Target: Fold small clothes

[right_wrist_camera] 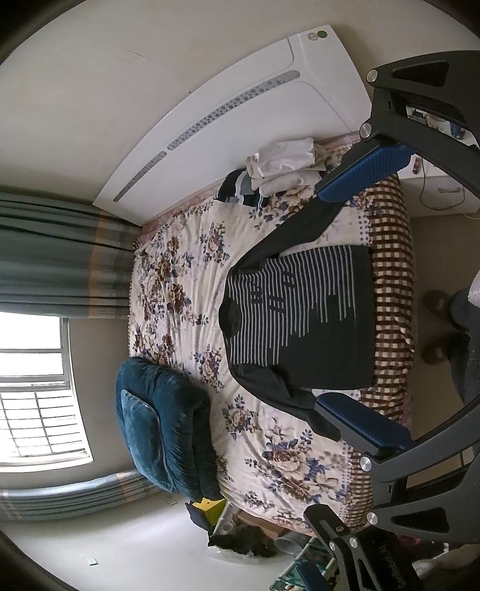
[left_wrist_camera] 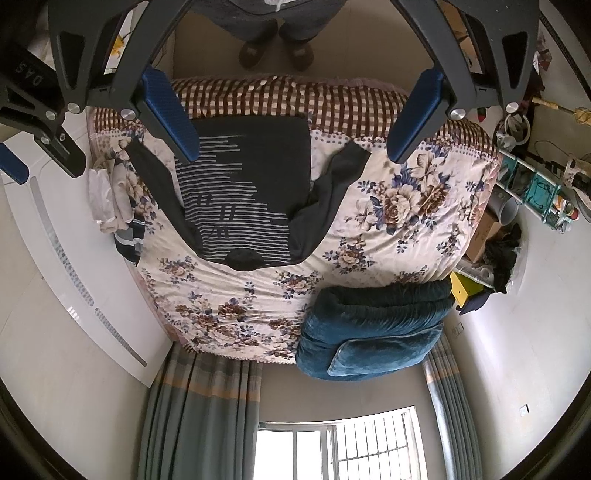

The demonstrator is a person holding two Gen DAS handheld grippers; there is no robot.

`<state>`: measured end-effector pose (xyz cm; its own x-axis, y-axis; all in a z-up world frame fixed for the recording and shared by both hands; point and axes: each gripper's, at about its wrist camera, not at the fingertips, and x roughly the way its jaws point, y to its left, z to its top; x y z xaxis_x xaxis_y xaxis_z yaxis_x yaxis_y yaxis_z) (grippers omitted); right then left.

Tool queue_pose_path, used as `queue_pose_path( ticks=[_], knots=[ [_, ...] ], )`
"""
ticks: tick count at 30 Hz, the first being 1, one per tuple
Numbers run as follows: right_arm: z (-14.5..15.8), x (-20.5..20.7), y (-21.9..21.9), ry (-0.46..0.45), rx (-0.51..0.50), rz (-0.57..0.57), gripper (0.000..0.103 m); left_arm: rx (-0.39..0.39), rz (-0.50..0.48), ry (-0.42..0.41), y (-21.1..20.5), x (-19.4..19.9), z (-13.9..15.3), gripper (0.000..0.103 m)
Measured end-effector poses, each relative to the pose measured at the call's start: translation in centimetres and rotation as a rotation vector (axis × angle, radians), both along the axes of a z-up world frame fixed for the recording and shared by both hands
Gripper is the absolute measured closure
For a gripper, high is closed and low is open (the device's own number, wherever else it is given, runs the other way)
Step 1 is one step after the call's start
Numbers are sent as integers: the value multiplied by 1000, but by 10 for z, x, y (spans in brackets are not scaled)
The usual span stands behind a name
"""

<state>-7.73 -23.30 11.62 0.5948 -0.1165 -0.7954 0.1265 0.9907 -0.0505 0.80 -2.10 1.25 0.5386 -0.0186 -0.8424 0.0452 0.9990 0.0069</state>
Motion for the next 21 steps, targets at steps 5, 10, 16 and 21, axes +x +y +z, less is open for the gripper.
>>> queue_pose_path(
  ticks=[5, 10, 16, 21],
  knots=[
    [-4, -3, -1, -3, -3, 1, 0, -8, 9, -3, -3, 12, 16, 0],
    [24, 16, -1, -8, -5, 3, 0, -12, 6, -3, 0, 11, 16, 0],
    [32, 21, -2, -11, -5, 6, 0, -13, 7, -5, 0, 10, 19, 0],
    [35, 20, -1, -14, -5, 5, 0, -15, 8, -12, 0, 9, 20, 0]
  ],
)
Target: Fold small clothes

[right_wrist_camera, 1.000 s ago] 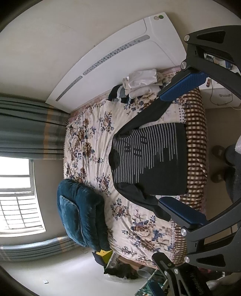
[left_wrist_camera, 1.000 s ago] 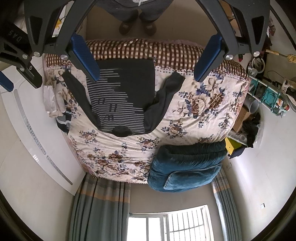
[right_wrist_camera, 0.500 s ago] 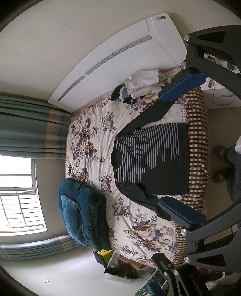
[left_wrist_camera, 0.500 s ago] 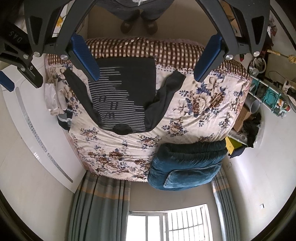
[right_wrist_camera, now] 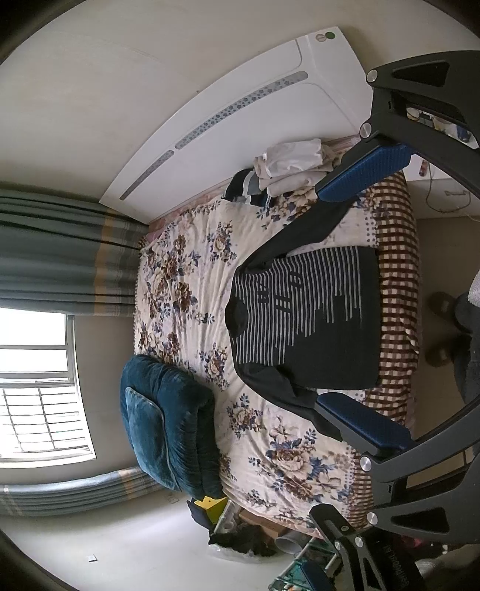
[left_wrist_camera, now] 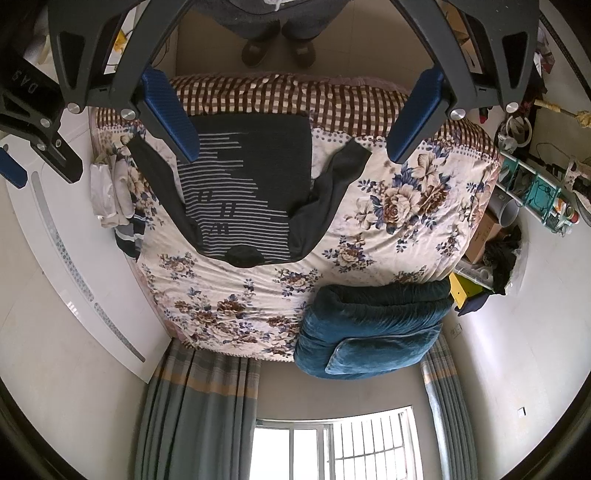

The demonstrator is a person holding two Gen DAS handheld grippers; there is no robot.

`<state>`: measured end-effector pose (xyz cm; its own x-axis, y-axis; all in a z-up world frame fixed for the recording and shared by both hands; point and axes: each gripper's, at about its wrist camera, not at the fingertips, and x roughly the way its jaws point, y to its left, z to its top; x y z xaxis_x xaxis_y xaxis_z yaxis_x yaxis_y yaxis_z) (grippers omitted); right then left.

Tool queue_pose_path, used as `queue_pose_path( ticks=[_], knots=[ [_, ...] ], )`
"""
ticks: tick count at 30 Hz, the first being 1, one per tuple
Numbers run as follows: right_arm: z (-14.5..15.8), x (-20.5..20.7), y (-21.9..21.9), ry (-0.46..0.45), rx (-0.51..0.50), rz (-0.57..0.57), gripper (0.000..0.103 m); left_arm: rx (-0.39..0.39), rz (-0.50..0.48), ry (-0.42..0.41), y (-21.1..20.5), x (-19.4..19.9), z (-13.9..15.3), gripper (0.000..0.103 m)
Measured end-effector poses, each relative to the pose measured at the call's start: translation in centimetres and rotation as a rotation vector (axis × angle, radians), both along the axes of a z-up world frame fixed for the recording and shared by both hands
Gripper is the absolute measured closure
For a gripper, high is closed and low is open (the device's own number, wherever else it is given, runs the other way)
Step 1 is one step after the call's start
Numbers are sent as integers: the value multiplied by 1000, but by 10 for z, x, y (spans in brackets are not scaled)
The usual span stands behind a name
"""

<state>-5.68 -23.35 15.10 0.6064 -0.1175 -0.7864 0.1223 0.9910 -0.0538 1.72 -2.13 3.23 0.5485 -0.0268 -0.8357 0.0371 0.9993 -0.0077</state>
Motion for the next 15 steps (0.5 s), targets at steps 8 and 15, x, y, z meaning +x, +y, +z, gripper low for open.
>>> queue_pose_path(
  ticks=[8, 15],
  knots=[
    [8, 4, 3, -5, 1, 9, 0, -2, -3, 2, 2, 0, 1, 0],
    [6, 1, 4, -9, 1, 9, 0, -3, -5, 1, 3, -2, -1, 0]
  ],
)
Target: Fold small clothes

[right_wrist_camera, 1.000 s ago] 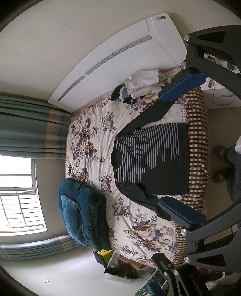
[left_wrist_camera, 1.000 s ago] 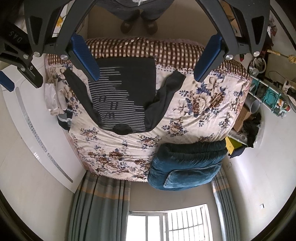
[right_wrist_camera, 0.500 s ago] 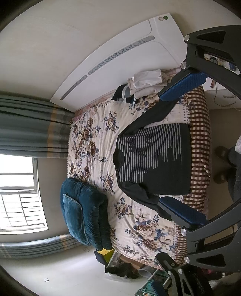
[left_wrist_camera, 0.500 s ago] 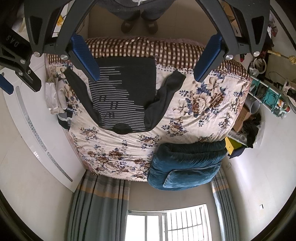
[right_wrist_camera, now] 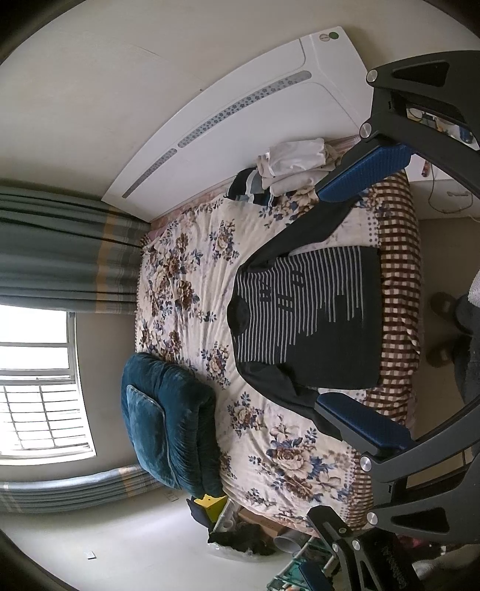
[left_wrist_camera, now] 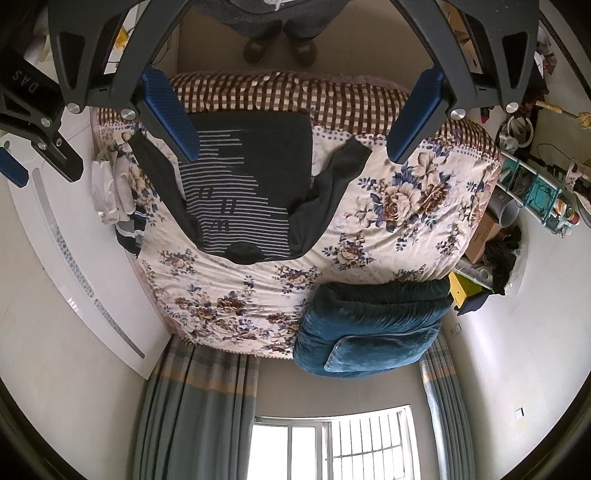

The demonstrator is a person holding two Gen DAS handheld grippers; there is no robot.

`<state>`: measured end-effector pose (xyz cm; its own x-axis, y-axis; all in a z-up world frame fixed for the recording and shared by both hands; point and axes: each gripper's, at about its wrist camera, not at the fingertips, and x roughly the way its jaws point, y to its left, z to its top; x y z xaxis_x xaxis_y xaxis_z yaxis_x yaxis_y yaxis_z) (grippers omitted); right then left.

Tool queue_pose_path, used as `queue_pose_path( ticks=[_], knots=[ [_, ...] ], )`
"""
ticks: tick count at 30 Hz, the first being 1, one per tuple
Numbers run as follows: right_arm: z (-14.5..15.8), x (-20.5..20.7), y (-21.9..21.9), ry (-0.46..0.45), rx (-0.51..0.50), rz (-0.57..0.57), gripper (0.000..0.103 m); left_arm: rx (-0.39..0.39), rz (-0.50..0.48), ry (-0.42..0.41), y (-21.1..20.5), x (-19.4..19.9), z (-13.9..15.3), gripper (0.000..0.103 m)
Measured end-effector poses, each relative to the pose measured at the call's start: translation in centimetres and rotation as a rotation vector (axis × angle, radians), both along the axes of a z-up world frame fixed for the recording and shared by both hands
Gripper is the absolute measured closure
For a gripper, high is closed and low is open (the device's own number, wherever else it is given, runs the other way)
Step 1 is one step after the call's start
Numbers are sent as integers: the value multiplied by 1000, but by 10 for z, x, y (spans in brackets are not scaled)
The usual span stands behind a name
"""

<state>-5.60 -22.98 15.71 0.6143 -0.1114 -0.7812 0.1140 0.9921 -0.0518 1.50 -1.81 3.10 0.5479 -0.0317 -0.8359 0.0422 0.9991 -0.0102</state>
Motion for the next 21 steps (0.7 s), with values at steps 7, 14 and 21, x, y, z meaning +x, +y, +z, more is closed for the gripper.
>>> queue_pose_path(
  ticks=[7, 14, 21],
  knots=[
    [6, 2, 1, -5, 3, 3, 0, -1, 1, -4, 1, -1, 0, 0],
    [4, 2, 1, -10, 2, 9, 0, -6, 3, -5, 0, 2, 3, 0],
    [6, 3, 6, -14, 4, 15, 0, -8, 1, -5, 0, 2, 3, 0]
  ],
)
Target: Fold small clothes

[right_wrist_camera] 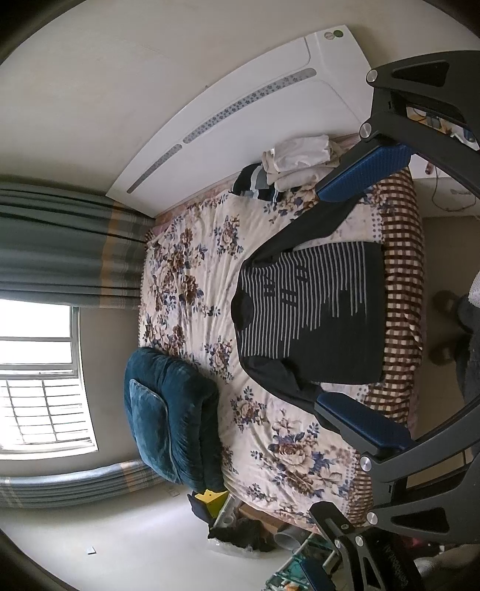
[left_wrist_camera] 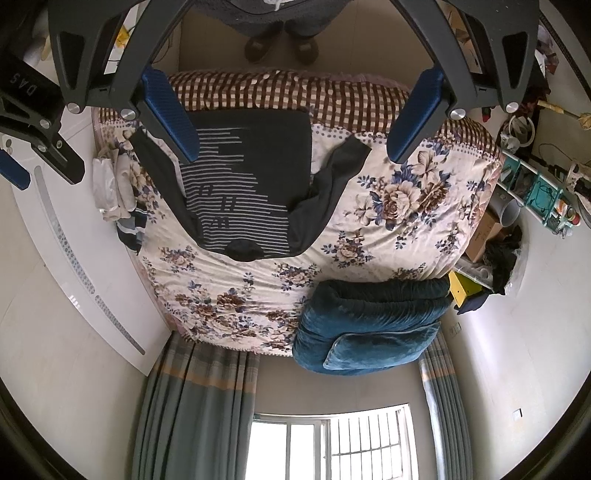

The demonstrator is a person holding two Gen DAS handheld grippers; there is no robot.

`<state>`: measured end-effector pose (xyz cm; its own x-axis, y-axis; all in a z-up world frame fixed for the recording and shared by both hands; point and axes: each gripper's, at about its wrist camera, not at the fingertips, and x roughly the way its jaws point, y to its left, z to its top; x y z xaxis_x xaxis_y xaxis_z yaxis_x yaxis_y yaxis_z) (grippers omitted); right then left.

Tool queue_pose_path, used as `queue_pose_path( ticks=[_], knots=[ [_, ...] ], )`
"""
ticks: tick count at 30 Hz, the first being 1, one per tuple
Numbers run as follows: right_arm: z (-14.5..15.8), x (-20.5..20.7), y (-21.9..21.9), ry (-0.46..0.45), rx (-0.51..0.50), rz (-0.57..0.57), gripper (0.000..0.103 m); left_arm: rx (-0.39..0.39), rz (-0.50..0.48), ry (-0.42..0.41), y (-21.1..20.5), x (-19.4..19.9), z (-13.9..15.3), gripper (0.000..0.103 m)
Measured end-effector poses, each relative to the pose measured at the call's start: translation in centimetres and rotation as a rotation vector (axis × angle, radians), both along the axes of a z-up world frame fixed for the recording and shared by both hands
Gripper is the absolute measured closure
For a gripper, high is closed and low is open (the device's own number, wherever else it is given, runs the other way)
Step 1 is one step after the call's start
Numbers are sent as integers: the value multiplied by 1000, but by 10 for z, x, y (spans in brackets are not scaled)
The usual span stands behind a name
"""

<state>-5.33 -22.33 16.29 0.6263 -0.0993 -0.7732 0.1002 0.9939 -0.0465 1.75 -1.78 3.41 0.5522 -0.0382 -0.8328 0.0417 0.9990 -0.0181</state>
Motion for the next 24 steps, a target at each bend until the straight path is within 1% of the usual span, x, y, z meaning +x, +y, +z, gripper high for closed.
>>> queue_pose_path(
  ticks=[3, 6, 9, 12, 14, 15, 16, 17, 18, 19, 20, 21, 22, 24],
  knots=[
    [0, 2, 1, 0, 8, -11, 0, 9, -6, 2, -3, 10, -1, 0],
    [-13, 12, -3, 17, 32, -50, 0, 10, -7, -12, -1, 38, -13, 0],
    [-44, 23, -20, 42, 58, -121, 0, 20, -8, -33, 3, 60, -36, 0],
    [-76, 37, -54, 60, 77, -243, 0, 60, -24, -35, -1, 89, -71, 0],
    [-103, 43, -82, 73, 85, -331, 0, 83, -32, -17, -6, 111, -96, 0],
    [-117, 45, -97, 79, 93, -371, 0, 98, -37, 0, -11, 128, -114, 0],
    [-136, 49, -118, 95, 104, -431, 0, 110, -33, 17, -12, 132, -124, 0],
    [-152, 51, -136, 109, 118, -468, 0, 120, -33, 37, -16, 142, -137, 0],
    [-175, 56, -159, 138, 162, -525, 0, 126, -37, 53, -22, 154, -150, 0],
    [-192, 56, -179, 152, 201, -561, 0, 143, -35, 68, -28, 164, -163, 0],
    [-217, 58, -204, 184, 267, -617, 0, 162, -34, 80, -32, 172, -174, 0],
    [-238, 58, -226, 207, 321, -657, 0, 182, -36, 92, -42, 187, -189, 0],
    [-270, 60, -256, 237, 388, -717, 1, 193, -37, 94, -45, 189, -197, 0],
    [-320, 62, -301, 288, 456, -805, 4, 241, -25, 108, -60, 208, -221, 0]
  ],
)
